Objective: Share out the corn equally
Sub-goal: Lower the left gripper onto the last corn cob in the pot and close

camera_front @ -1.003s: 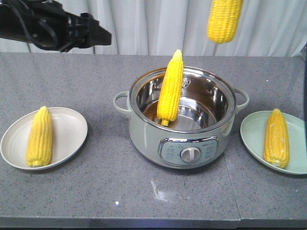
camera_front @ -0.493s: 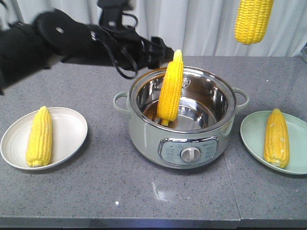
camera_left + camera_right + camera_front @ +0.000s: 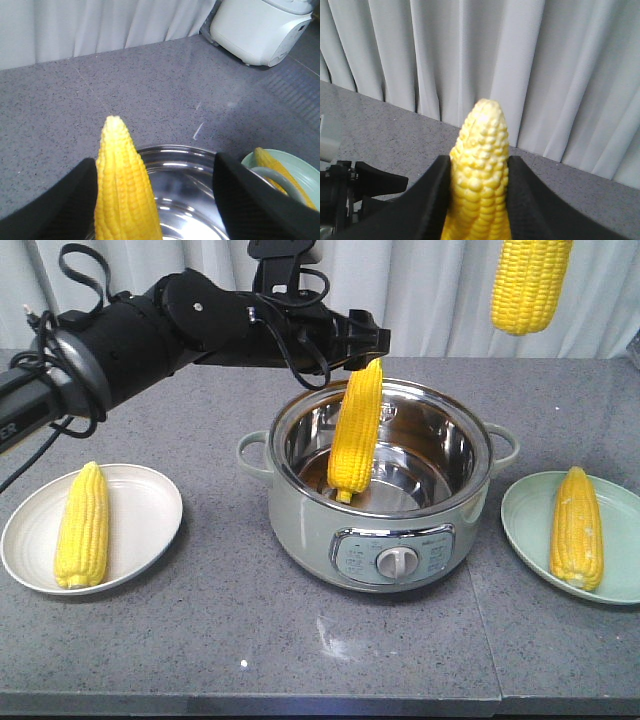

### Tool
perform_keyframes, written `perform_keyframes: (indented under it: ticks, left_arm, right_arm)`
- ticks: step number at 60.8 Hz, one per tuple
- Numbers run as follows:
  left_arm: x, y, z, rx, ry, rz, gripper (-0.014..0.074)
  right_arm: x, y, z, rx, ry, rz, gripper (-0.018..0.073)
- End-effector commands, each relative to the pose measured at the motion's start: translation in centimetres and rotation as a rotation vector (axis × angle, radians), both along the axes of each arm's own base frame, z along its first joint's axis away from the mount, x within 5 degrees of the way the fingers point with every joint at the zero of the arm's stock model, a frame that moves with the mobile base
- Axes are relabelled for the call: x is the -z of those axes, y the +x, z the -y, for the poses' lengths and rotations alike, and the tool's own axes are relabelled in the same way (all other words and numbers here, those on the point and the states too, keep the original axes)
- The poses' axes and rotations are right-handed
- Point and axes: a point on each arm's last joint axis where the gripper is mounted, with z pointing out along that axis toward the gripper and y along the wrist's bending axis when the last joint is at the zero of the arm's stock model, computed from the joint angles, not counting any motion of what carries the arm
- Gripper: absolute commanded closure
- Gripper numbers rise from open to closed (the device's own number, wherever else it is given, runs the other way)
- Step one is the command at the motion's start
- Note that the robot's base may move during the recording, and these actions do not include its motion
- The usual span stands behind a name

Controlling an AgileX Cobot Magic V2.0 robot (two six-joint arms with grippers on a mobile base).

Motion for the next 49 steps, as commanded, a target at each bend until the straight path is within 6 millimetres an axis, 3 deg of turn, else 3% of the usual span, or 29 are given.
perform_keyframes:
  ticks: [1, 32, 43, 49]
  left_arm:
    - [-3.9, -0.7, -0.2, -0.020, -0.099, 0.067, 0.0132]
    - [1.0, 0.9, 0.9, -0.007, -0.020, -0.061, 0.0132]
    - [1.5, 0.7, 1.4, 0.005, -0.013, -0.072, 0.0136]
    - [1.6, 0.7, 1.5, 0.009, -0.014, -0.079, 0.0183]
  right_arm:
    - [-2.5, -1.6, 0.5, 0.028, 0.005, 0.133, 0.0564]
    - [-2.4, -1.6, 0.5, 0.033, -0.005, 0.131, 0.0564]
    - [-2.4, -1.6, 0.5, 0.033, -0.005, 0.131, 0.0564]
    - [-2.4, -1.6, 0.5, 0.033, -0.005, 0.131, 0.0564]
